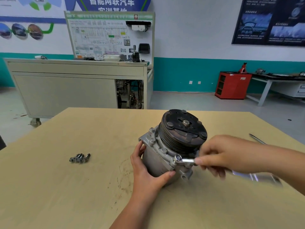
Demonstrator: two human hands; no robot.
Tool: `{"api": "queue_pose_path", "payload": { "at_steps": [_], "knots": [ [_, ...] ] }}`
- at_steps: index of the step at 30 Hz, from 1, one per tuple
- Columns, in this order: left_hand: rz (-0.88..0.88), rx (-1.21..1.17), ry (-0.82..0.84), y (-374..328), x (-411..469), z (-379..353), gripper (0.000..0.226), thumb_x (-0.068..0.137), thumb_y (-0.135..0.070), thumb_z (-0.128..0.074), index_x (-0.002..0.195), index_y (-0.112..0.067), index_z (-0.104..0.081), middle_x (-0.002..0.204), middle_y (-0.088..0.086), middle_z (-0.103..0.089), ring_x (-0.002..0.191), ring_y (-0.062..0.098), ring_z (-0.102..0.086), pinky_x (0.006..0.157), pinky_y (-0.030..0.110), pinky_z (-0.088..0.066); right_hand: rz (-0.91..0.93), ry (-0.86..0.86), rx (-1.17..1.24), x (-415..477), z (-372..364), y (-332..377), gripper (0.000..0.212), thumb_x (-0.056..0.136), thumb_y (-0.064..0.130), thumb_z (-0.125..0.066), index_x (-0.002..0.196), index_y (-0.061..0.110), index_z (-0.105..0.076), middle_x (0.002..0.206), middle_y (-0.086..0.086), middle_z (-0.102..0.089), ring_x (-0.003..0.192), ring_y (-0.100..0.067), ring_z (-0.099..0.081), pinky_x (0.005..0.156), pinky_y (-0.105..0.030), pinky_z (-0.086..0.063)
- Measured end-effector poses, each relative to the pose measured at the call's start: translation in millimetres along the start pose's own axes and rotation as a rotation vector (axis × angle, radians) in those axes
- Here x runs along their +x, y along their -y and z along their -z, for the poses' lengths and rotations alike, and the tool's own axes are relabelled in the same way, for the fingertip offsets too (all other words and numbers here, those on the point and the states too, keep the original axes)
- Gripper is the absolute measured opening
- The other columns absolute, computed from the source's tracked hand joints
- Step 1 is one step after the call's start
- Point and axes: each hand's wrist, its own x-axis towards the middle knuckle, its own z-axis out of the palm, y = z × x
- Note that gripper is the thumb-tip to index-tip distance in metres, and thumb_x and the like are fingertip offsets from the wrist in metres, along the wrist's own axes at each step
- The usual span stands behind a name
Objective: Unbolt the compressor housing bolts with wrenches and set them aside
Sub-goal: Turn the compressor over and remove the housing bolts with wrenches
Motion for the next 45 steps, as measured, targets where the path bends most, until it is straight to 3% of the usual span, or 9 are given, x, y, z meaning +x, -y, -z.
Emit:
{"api": "queue_pose_path", "payload": {
  "at_steps": [2,9,14,18,21,24,26,33,45],
  "knots": [
    [0.000,0.002,0.003,0,0,0,0.107,0.043,-0.053,-0.081,0.132,-0.050,-0.024,0.141,-0.008,-0.033,0.131,-0.001,-0.034,0.111,0.030,-0.034,0.098,-0.185,-0.203,2,6,-5,0.024,0.087,0.040,-0.058,0.070,0.025,-0.068,0.061,0.014,-0.065,0.055,0.002,-0.058,0.054,-0.010,-0.041],
    [-0.013,-0.015,0.009,-2,0,0,0.103,0.043,-0.052,-0.082,0.127,-0.062,-0.023,0.140,-0.008,-0.034,0.132,0.003,-0.036,0.108,0.025,-0.035,0.035,0.383,0.653,-9,-21,-18,0.016,0.092,0.029,-0.046,0.085,0.017,-0.053,0.075,0.000,-0.070,0.069,-0.016,-0.071,0.063,-0.021,-0.054],
    [-0.025,-0.011,-0.010,2,0,0,0.107,0.042,-0.052,-0.083,0.131,-0.054,-0.024,0.141,-0.006,-0.034,0.133,0.004,-0.036,0.112,0.037,-0.034,0.000,0.382,0.908,-5,-39,-2,0.025,0.091,0.039,-0.049,0.085,0.014,-0.048,0.068,-0.002,-0.068,0.061,-0.015,-0.070,0.053,-0.018,-0.052],
    [-0.031,-0.021,-0.012,3,1,-2,0.108,0.039,-0.051,-0.082,0.132,-0.049,-0.026,0.141,-0.005,-0.035,0.130,-0.002,-0.037,0.109,0.024,-0.036,-0.064,0.328,1.009,-5,-39,4,0.022,0.081,0.038,-0.048,0.079,0.015,-0.051,0.056,0.000,-0.062,0.044,-0.012,-0.062,0.043,-0.018,-0.049],
    [-0.022,-0.039,-0.004,1,2,-2,0.106,0.040,-0.048,-0.081,0.131,-0.045,-0.027,0.140,-0.005,-0.035,0.127,-0.006,-0.038,0.102,0.011,-0.035,-0.078,0.269,0.684,-4,-21,2,0.025,0.090,0.038,-0.047,0.077,0.017,-0.053,0.050,0.004,-0.056,0.038,-0.009,-0.055,0.042,-0.018,-0.046],
    [-0.019,-0.049,-0.001,0,2,-1,0.105,0.039,-0.048,-0.081,0.130,-0.045,-0.028,0.140,-0.006,-0.035,0.125,-0.009,-0.038,0.102,0.011,-0.036,0.054,-0.132,-0.087,-1,-4,-4,0.027,0.090,0.042,-0.054,0.076,0.021,-0.064,0.055,0.007,-0.060,0.048,-0.004,-0.054,0.055,-0.026,-0.046],
    [-0.018,-0.047,-0.005,0,1,-1,0.106,0.039,-0.049,-0.081,0.131,-0.046,-0.027,0.140,-0.006,-0.034,0.126,-0.008,-0.037,0.105,0.017,-0.036,0.115,-0.337,-0.255,0,-5,-9,0.026,0.086,0.044,-0.058,0.077,0.023,-0.070,0.060,0.009,-0.062,0.056,-0.003,-0.055,0.062,-0.027,-0.045],
    [-0.005,-0.041,-0.001,-1,1,-1,0.105,0.041,-0.048,-0.081,0.131,-0.047,-0.027,0.140,-0.005,-0.035,0.129,-0.001,-0.038,0.108,0.026,-0.036,0.056,0.218,0.654,-22,-24,-11,0.022,0.090,0.035,-0.047,0.075,0.023,-0.058,0.073,-0.002,-0.071,0.065,-0.015,-0.070,0.058,-0.019,-0.051],
    [0.005,-0.024,-0.022,-3,1,-3,0.110,0.039,-0.051,-0.082,0.132,-0.044,-0.026,0.141,-0.001,-0.035,0.132,0.004,-0.037,0.113,0.040,-0.034,-0.116,0.193,0.915,-14,-43,19,0.032,0.098,0.032,-0.039,0.075,0.013,-0.053,0.053,-0.004,-0.061,0.042,-0.015,-0.062,0.039,-0.018,-0.046]
  ]
}}
